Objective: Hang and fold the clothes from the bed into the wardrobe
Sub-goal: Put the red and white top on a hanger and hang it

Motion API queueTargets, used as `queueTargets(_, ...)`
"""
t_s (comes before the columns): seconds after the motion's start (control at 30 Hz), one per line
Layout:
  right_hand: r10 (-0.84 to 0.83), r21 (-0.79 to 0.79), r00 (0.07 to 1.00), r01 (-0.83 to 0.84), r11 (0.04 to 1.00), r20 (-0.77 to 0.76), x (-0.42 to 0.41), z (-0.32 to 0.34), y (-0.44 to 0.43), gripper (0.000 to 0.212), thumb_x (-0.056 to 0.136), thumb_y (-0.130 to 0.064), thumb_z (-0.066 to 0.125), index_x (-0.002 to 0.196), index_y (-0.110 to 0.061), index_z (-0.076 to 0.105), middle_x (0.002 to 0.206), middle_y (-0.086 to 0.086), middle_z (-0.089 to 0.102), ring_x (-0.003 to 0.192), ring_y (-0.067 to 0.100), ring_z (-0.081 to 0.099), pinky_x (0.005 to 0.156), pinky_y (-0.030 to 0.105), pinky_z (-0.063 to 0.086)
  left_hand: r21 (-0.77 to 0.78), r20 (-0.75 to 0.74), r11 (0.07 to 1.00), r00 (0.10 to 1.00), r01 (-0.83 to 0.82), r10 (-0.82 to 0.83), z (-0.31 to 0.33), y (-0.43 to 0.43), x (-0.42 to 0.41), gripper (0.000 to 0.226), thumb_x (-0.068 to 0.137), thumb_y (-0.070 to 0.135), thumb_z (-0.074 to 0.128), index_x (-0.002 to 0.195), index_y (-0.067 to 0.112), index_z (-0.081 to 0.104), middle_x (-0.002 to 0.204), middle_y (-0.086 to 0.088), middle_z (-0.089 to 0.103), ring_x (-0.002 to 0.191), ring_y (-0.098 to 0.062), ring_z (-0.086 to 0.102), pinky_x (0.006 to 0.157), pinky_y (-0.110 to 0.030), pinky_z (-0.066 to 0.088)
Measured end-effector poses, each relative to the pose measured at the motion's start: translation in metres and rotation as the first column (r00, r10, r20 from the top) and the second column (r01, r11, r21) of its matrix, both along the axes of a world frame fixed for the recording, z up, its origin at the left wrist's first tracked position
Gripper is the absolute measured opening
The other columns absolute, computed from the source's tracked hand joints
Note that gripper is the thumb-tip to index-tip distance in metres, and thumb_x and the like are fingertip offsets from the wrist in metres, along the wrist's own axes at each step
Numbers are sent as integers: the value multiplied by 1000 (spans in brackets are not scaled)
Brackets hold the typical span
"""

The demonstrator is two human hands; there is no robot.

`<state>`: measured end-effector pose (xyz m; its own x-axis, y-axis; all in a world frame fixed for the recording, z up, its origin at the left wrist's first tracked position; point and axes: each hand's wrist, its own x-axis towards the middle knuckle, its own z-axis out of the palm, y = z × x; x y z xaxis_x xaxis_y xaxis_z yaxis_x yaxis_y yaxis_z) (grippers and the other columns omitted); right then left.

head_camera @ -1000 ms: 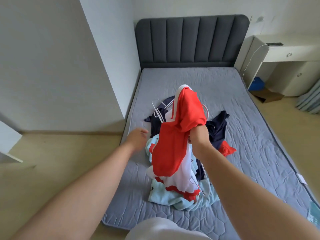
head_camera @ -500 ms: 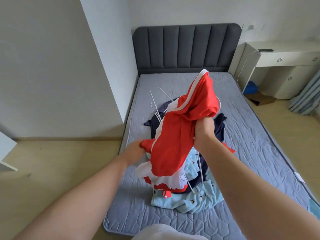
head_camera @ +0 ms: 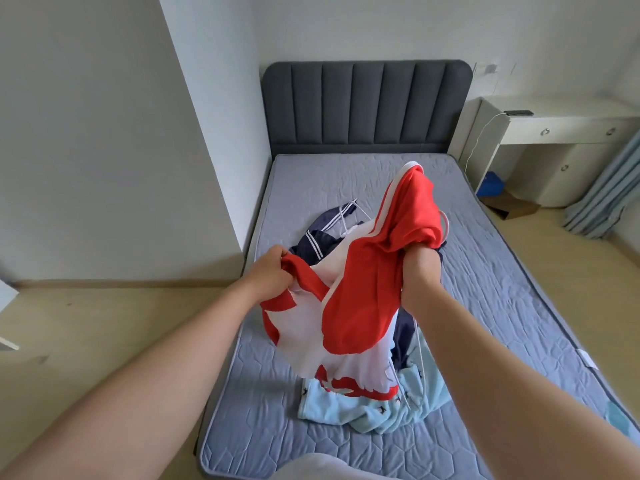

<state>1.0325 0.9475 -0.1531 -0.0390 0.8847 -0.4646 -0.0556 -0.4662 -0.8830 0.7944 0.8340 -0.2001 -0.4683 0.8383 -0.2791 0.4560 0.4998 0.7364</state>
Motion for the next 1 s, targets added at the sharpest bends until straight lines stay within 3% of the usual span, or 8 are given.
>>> queueTargets(0.13, 92, 55, 973, -105, 993, 211, 6, -8, -4, 15, 65, -9, 74, 69, -10, 59, 66, 5, 58, 58, 22, 50, 54, 28, 35, 165, -209, 986, 976, -33, 68, 23, 15, 4, 14, 82, 19, 59, 88, 29, 53, 85, 5, 64, 77, -13, 58, 59, -28, 38)
queueTargets(0.27, 102, 189, 931, -177, 966, 350, 2, -2, -14, 13, 62, 2, 59, 60, -8, 50, 54, 3, 44, 50, 20, 36, 50, 25, 29, 233, -254, 972, 966, 7, 54, 43, 22, 17, 19, 78, 11, 59, 88, 27, 56, 83, 7, 63, 77, -13, 58, 60, -25, 40)
queueTargets(0.43, 327, 256, 896, -406, 877, 301, -7, 5, -37, 19, 63, 0, 65, 74, -15, 60, 57, -12, 45, 49, 11, 39, 43, 16, 30, 305, -241, 941, 968, 145, -71, 57, 25, 44, 36, 74, -2, 65, 98, 24, 54, 87, 8, 61, 80, -18, 59, 70, -29, 47)
queueTargets(0.5, 415, 225, 858, -488, 843, 303, -15, 2, -46, 40, 68, 2, 74, 107, -8, 69, 87, -9, 62, 71, 6, 58, 62, 18, 46, 316, -258, 929, 960, 193, -111, 65, 26, 51, 40, 74, -5, 63, 101, 22, 53, 86, 12, 56, 76, -14, 55, 63, -20, 43)
queueTargets(0.6, 488, 200, 804, -569, 798, 339, -26, -7, -55, 48, 65, -2, 80, 111, -13, 70, 97, 1, 71, 86, 20, 67, 81, 39, 56, 311, -252, 922, 955, 230, -154, 78, 24, 59, 44, 73, -9, 58, 103, 23, 52, 88, 10, 54, 75, -12, 53, 61, -21, 41)
queueTargets(0.73, 482, 182, 763, -597, 782, 431, -35, -14, -64, 22, 70, -15, 81, 75, -16, 59, 66, 1, 58, 63, 19, 58, 63, 34, 48, 377, -204, 891, 961, 252, -185, 95, 19, 62, 49, 70, -14, 56, 103, 23, 53, 89, 8, 56, 75, -6, 54, 58, -11, 42)
queueTargets(0.83, 374, 239, 744, -572, 785, 555, -39, -13, -63, 24, 79, -6, 59, 64, -21, 49, 57, -3, 47, 60, 23, 48, 56, 29, 37, 368, -256, 881, 943, 297, -210, 101, 13, 55, 50, 71, -13, 58, 104, 23, 53, 92, 7, 57, 77, -5, 54, 60, -14, 43)
queueTargets(1.0, 282, 324, 743, -555, 766, 607, -37, 4, -46, 36, 73, 4, 44, 88, -14, 72, 75, 3, 66, 74, 26, 60, 63, 29, 46, 132, -389, 930, 881, 344, -270, 81, -3, 30, 46, 73, -6, 58, 101, 30, 49, 101, 3, 56, 86, -16, 56, 66, -26, 42)
